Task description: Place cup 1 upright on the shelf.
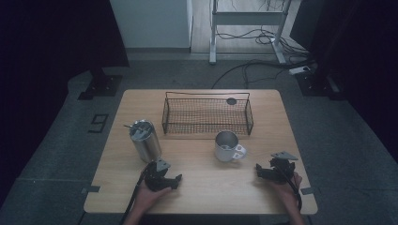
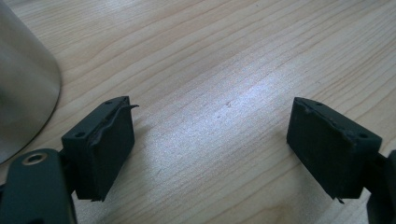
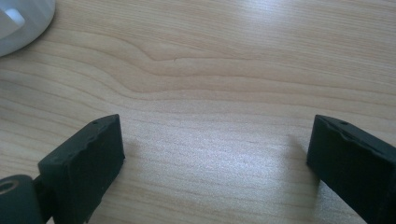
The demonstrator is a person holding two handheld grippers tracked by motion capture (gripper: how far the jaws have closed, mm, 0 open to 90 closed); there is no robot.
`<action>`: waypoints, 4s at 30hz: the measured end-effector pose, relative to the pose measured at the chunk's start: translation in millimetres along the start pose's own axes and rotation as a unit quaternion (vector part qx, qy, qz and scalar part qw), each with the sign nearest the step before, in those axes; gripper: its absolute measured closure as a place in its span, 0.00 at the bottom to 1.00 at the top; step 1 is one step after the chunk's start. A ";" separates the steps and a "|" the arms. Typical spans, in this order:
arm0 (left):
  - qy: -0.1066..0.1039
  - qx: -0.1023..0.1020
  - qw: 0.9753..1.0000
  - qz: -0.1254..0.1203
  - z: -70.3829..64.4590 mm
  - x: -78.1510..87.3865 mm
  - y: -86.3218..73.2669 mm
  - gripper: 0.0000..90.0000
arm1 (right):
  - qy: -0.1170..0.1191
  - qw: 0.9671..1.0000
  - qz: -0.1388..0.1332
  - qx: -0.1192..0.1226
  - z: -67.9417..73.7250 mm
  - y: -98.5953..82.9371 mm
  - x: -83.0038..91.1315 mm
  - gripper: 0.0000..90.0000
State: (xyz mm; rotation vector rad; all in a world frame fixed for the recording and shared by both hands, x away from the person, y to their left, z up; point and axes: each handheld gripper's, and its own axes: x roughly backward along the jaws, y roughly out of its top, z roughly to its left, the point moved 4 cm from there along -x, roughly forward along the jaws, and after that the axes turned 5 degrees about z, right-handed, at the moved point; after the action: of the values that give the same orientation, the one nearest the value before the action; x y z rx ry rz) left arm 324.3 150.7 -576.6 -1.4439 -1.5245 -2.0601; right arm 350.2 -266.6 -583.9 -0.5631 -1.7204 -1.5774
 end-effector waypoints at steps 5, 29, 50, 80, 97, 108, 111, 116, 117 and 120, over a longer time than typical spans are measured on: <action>0.000 0.000 1.000 0.000 -0.2 -0.2 0.1 0.17 | 0.005 1.000 -0.004 0.005 0.5 -0.3 0.9 0.08; 0.000 0.003 1.000 0.001 0.4 -1.6 1.9 0.16 | -0.005 1.000 -0.006 -0.008 -3.6 3.8 -2.3 0.09; -0.003 0.002 0.999 -0.041 -1.0 26.8 14.1 0.18 | -0.007 1.000 -0.008 -0.009 -0.6 1.6 0.4 0.12; 0.035 0.058 0.991 -0.113 43.6 77.4 12.6 0.17 | 0.001 1.000 -0.009 0.000 -2.5 3.0 -0.9 0.12; 0.055 0.106 0.984 -0.134 78.2 87.2 5.2 0.15 | 0.000 1.000 -0.010 -0.002 -2.7 3.1 -1.0 0.13; 0.061 0.097 0.985 -0.131 84.1 82.3 10.0 0.10 | -0.001 1.000 -0.011 -0.003 -2.9 3.1 -0.9 0.13; 0.066 0.104 0.984 -0.127 87.7 80.4 11.3 0.09 | -0.001 1.000 -0.011 -0.003 -3.0 3.1 -0.9 0.13; 0.071 0.115 0.983 -0.124 93.9 78.2 16.3 0.07 | -0.001 1.000 -0.011 -0.003 -3.0 3.1 -0.8 0.14; 0.072 0.116 0.983 -0.122 94.5 78.1 17.8 0.06 | -0.001 1.000 -0.011 -0.003 -3.1 3.1 -0.8 0.14; 0.074 0.115 0.983 -0.122 95.6 79.9 23.3 0.05 | -0.002 1.000 -0.011 -0.003 -3.1 3.1 -0.8 0.14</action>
State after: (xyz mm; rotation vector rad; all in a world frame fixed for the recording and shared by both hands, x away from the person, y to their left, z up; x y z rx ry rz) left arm 354.3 247.5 -500.4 -1.0414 -1.8823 -1.9832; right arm 353.6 -269.1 -582.5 -0.5514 -1.7302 -1.5990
